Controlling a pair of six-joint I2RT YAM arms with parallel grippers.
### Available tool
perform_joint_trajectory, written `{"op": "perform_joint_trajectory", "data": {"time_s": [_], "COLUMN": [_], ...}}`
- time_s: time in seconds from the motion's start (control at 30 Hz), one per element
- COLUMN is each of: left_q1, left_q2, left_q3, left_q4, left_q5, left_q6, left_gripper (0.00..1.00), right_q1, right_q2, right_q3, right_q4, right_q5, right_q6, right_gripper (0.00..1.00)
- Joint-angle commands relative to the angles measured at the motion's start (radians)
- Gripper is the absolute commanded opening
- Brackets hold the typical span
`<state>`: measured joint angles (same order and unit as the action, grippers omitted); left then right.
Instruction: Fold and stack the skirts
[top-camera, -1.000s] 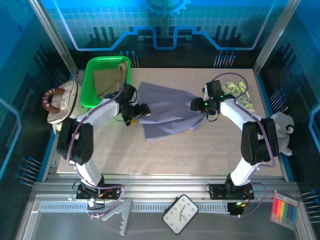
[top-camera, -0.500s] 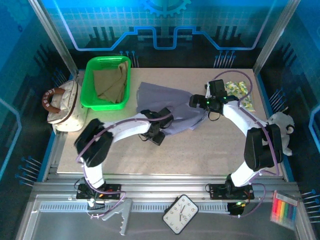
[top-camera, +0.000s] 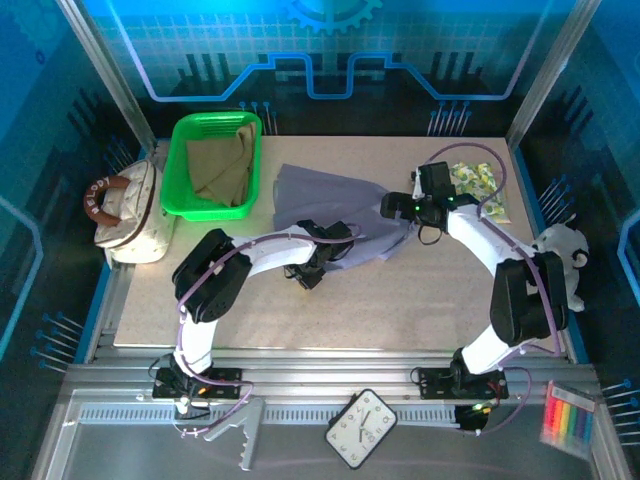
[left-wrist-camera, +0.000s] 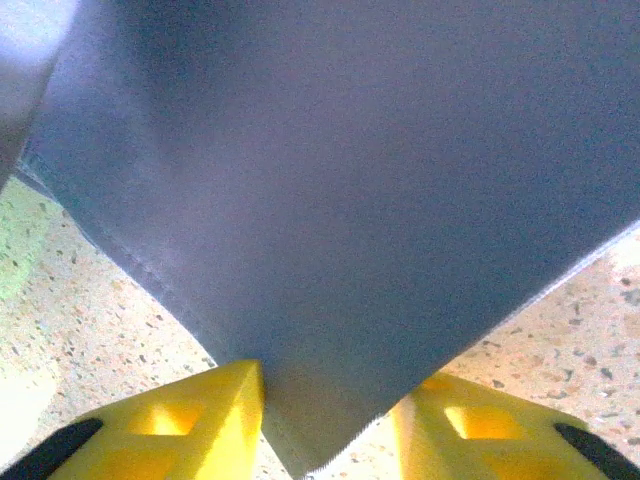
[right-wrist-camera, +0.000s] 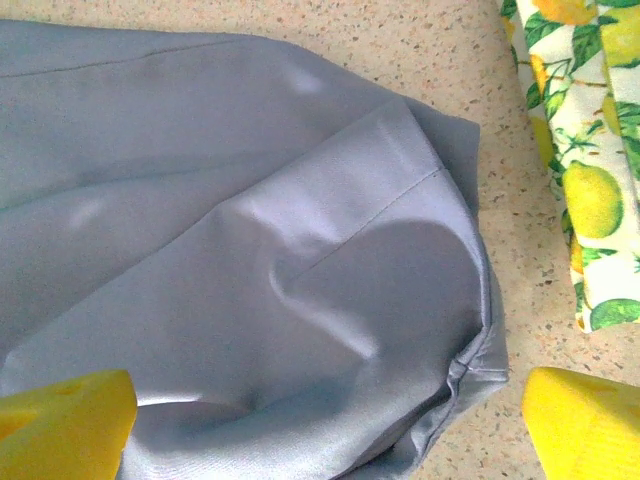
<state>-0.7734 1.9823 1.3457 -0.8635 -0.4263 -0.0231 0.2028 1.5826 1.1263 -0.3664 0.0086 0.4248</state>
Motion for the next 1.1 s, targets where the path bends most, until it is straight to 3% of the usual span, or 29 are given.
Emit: {"op": "perform_joint_trajectory", "data": {"time_s": [0.0,0.2,0.5,0.7,0.9,1.03,1.07], "left_q1": [0.018,0.054,0.191,0.231,0.242,0.280,0.307], "left_q2": [-0.006,-0.111,-0.439,-0.429,-0.429,-0.458,-0.488], "left_q3": [-0.021,-0.008,-0.160,-0.158,-0.166,-0.158,-0.158], "left_q4": [0.011,0.009,0.190,0.177,0.192,0.179,0.177], "left_q5": [-0.016,0.054,0.229,0.262,0.277,0.265,0.260], "left_q6": [0.011,-0.118,-0.288,-0.279,-0.283,-0.326,-0.346], "left_gripper": [0.29,0.00,0.00,0.00,0.00,0.00,0.00], "right_q1": [-0.005,-0.010,-0.037,-0.041,-0.040,-0.044,-0.048], "right_q2": [-0.050,-0.073,0.014,0.087,0.148,0.130,0.098], "right_q3": [-0.018,-0.033,-0.020,-0.061,-0.105,-0.130,-0.133], "right_q4": [-0.010,-0.040,-0.142,-0.122,-0.052,0.033,0.052], "right_q5": [0.027,0.022,-0.080,-0.092,-0.150,-0.251,-0.264], "right_q6": [-0.013,0.006,0.147,0.141,0.157,0.126,0.106], "right_gripper": [1.00,1.00,0.95,0.65,0.48,0.14,0.10]}}
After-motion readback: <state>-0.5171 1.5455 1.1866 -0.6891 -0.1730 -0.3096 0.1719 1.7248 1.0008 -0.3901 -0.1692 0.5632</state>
